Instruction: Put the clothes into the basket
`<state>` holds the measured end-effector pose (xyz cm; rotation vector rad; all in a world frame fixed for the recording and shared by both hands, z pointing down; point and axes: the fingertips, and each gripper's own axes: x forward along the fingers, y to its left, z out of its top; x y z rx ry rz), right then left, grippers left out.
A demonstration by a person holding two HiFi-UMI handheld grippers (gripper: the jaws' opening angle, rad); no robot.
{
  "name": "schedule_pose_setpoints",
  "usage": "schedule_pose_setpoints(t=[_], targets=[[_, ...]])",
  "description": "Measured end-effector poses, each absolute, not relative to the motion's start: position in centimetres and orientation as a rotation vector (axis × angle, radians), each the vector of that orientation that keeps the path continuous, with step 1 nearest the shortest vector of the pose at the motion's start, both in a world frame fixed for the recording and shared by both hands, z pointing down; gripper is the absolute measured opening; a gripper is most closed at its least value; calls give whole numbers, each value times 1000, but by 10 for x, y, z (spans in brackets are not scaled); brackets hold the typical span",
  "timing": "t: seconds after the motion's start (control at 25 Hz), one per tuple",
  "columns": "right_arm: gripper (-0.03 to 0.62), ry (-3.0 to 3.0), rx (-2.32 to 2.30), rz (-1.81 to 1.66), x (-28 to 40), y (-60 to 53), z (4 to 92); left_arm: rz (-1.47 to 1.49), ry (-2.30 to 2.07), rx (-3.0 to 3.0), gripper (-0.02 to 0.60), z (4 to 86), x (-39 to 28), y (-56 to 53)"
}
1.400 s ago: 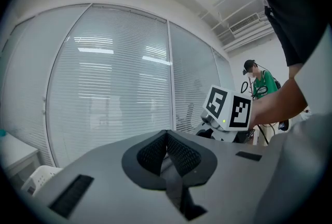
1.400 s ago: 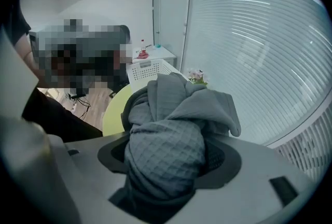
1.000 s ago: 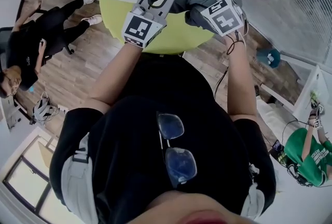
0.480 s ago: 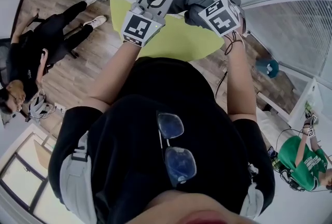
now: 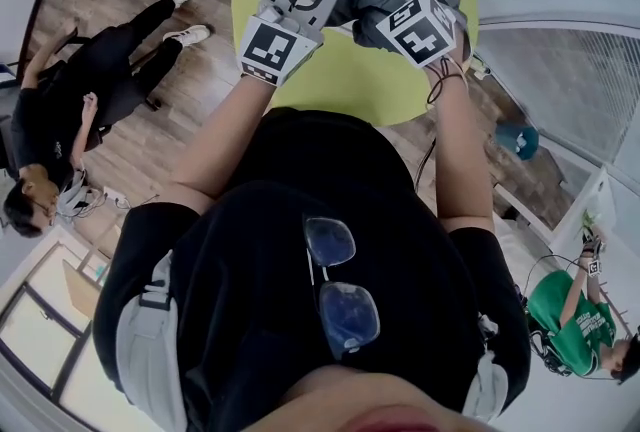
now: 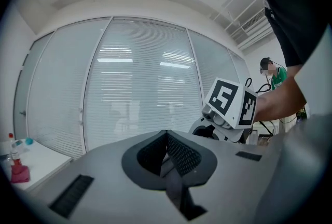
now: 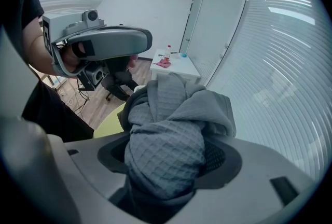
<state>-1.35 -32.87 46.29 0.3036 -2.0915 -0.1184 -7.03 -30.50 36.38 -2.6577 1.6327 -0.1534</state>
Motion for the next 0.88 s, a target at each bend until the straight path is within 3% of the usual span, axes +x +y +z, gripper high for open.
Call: schedule_pose_setpoints(t=[0.88], targets=[[337, -2038, 182, -106, -86, -354, 539, -211, 1688, -2727, 11, 423, -132, -338]])
